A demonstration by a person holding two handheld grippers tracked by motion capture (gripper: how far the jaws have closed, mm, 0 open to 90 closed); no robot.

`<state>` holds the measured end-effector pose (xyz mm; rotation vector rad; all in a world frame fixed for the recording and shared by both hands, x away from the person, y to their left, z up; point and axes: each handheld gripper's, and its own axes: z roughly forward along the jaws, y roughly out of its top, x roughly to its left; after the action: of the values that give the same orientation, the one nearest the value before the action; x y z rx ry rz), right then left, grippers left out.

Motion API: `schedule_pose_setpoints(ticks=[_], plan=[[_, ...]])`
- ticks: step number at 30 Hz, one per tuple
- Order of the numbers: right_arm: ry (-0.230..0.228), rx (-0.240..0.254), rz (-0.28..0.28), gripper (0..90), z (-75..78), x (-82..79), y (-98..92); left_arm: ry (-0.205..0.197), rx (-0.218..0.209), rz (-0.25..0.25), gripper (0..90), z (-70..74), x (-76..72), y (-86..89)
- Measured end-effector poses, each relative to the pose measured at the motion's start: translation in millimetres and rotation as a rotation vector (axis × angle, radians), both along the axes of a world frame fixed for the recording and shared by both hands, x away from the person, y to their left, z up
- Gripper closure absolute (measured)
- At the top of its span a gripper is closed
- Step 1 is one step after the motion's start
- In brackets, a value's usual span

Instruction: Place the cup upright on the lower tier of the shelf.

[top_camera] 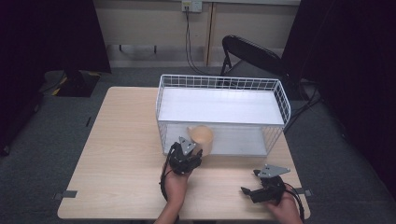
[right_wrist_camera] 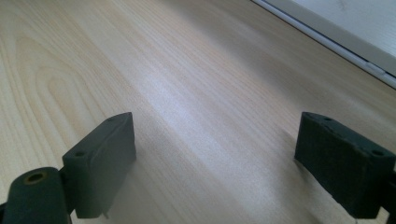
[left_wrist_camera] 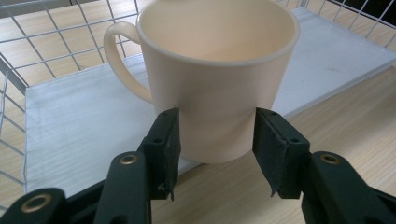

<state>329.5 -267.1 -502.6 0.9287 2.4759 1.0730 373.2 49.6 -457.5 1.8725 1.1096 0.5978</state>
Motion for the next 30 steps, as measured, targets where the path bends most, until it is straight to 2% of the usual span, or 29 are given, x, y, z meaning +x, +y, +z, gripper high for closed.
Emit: schedule_pose_setpoints(ticks=[12,18,30], plan=[[0.000,0.000,0.000,11.7,0.0,0.0,0.0,0.007,-0.009,-0.012,60.4,-1.5,1.7,-5.3],[0.000,0.000,0.000,11.7,0.0,0.0,0.0,0.010,0.003,-0.010,64.5,-1.8,5.0,-7.4],[0.000,0.000,0.000,11.7,0.0,0.0,0.0,0.022,-0.008,0.000,64.8,-2.7,11.0,-10.0]])
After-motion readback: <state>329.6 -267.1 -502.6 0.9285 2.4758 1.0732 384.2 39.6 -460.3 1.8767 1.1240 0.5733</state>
